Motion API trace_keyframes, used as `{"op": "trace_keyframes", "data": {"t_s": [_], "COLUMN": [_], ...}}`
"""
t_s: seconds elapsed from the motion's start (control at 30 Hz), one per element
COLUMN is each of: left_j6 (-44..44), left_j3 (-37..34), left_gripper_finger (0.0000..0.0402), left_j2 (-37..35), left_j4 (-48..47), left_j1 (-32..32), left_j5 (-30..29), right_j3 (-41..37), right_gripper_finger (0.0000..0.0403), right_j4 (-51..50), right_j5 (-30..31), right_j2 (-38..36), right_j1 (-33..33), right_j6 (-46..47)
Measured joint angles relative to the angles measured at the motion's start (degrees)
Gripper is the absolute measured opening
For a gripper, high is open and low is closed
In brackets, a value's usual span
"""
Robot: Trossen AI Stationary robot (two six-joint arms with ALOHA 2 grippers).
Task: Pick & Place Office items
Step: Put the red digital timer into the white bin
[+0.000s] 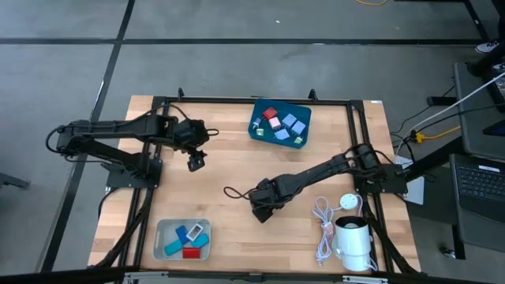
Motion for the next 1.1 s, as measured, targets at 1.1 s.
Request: {"op": "trace_keyframes", "data": {"t_s": [1.1], "left_j6": [16.5], "left_j3": [-0.4], "left_gripper_finger": [0.0235], "left_j2": [-1.4], "left_j4": [7.3], "left_j1": [-3.7], "left_j5": [5.2], "right_j3": [0.0], "right_gripper_finger": [0.0143], "right_j4": [17.7], "right_j5": [-19.5], "right_j2": [-7.5], "right_j1": [-10.5], "right_j6": [-20.1]}}
